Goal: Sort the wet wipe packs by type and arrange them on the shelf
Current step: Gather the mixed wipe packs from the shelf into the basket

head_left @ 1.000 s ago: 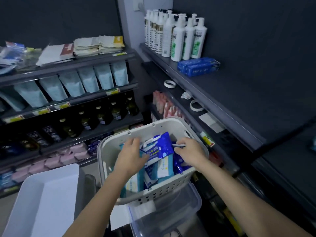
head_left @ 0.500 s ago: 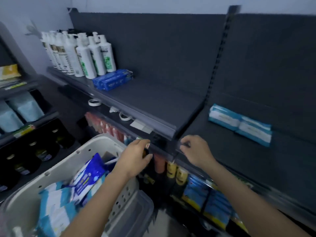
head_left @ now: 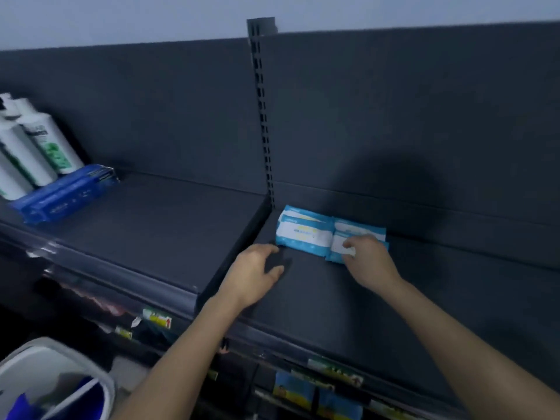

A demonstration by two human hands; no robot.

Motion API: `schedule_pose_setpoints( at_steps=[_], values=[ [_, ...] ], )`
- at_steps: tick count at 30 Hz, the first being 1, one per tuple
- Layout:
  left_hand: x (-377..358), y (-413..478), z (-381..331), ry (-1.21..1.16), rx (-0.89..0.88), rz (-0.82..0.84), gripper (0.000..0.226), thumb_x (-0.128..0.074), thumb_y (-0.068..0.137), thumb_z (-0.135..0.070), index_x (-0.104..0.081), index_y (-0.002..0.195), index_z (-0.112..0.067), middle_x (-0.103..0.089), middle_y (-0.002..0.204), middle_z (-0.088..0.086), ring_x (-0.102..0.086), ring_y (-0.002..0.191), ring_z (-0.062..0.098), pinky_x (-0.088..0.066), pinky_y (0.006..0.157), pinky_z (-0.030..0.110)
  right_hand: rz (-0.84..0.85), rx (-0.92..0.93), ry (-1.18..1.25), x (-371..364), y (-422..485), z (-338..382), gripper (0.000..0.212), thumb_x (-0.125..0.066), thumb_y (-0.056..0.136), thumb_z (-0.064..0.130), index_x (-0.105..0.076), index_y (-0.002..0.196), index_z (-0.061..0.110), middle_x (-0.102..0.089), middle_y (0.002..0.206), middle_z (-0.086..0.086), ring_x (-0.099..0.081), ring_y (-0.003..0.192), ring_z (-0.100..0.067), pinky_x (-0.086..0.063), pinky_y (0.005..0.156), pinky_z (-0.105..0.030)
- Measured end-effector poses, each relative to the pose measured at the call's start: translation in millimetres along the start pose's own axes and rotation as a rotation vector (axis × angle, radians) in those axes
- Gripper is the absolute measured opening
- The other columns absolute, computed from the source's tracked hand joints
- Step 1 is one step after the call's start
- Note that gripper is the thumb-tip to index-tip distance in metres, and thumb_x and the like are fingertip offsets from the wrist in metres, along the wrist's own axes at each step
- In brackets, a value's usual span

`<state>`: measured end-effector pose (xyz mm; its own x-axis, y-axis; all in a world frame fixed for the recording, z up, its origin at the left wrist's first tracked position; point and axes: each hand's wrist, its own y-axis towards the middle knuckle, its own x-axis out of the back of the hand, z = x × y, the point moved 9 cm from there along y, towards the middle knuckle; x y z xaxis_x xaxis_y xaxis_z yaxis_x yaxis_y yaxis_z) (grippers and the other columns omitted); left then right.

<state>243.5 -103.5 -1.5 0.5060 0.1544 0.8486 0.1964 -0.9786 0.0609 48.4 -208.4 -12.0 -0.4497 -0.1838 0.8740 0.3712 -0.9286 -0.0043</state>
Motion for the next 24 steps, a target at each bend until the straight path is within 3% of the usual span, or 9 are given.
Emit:
schedule_pose_setpoints(
  at_steps=[5, 9, 12, 15, 17, 21, 24],
  values=[
    [-30.4, 51.6, -4.9, -0.015, 0.007, 0.034, 0.052, -0.062, 0.091, -0.029, -0.048, 0.138, -0.012, -0.049, 0.140, 0.008, -0.045, 0.129, 0.019, -0.028, 0.106, 0.018, 0.071, -0.093, -0.079, -8.8, 38.5, -45.2, 0.042, -0.056, 0.086, 0.023, -0.055, 0.125, 0.008, -0.051, 0.125, -0.013, -0.048, 0.119, -0.032, -0.045, 0.098, -0.042],
    [-42.4, 87.0, 5.0, -0.105, 0.109, 0.001, 0.064, -0.060, 0.091, -0.040, -0.036, 0.144, -0.014, -0.042, 0.144, 0.010, -0.039, 0.132, 0.022, -0.032, 0.107, 0.026, 0.095, -0.298, -0.001, -12.4, 54.7, -74.1, 0.074, -0.063, 0.083, 0.041, -0.032, 0.144, 0.011, -0.033, 0.146, -0.018, -0.031, 0.134, -0.035, -0.032, 0.110, -0.043],
    [-53.1, 113.9, 18.2, -0.225, 0.227, 0.018, 0.070, -0.066, 0.087, -0.038, -0.033, 0.143, -0.014, -0.042, 0.143, 0.010, -0.043, 0.128, 0.023, -0.036, 0.102, 0.027, 0.079, -0.393, 0.107, -12.0, 64.9, -83.7, 0.083, -0.073, 0.077, 0.037, -0.031, 0.142, 0.008, -0.037, 0.140, -0.018, -0.036, 0.130, -0.034, -0.034, 0.106, -0.036],
    [-61.2, 136.7, 27.5, -0.262, 0.292, 0.050, 0.083, -0.076, 0.078, -0.025, -0.027, 0.145, -0.016, -0.044, 0.140, 0.006, -0.044, 0.126, 0.024, -0.039, 0.104, 0.033, 0.053, -0.467, 0.269, -13.6, 69.2, -90.1, 0.085, -0.084, 0.065, 0.027, -0.039, 0.134, 0.007, -0.048, 0.131, -0.014, -0.048, 0.118, -0.028, -0.046, 0.099, -0.037],
    [-63.1, 144.7, 30.3, -0.345, 0.334, 0.075, 0.091, -0.080, 0.074, -0.015, -0.025, 0.145, -0.014, -0.049, 0.131, -0.001, -0.049, 0.118, 0.019, -0.042, 0.100, 0.032, 0.045, -0.502, 0.396, -15.7, 67.5, -91.7, 0.082, -0.085, 0.066, 0.015, -0.038, 0.133, 0.004, -0.050, 0.128, -0.011, -0.053, 0.112, -0.022, -0.048, 0.093, -0.031],
    [-67.3, 144.4, 39.5, -0.553, 0.403, 0.119, 0.062, -0.084, 0.067, -0.002, -0.051, 0.120, -0.006, -0.067, 0.099, -0.004, -0.064, 0.087, 0.010, -0.051, 0.075, 0.024, 0.040, -0.533, 0.644, -19.1, 59.8, -88.8, 0.093, -0.084, 0.067, 0.006, -0.031, 0.144, 0.006, -0.048, 0.134, -0.007, -0.053, 0.117, -0.021, -0.047, 0.091, -0.027],
    [-65.0, 135.4, 40.8, -0.672, 0.398, 0.091, 0.052, -0.083, 0.068, 0.000, -0.056, 0.110, -0.010, -0.070, 0.100, 0.003, -0.068, 0.088, 0.014, -0.055, 0.075, 0.026, 0.025, -0.497, 0.657, -20.6, 57.1, -89.2, 0.068, -0.086, 0.064, 0.009, -0.052, 0.122, 0.015, -0.062, 0.116, -0.002, -0.063, 0.096, -0.016, -0.054, 0.086, -0.033]
  ],
)
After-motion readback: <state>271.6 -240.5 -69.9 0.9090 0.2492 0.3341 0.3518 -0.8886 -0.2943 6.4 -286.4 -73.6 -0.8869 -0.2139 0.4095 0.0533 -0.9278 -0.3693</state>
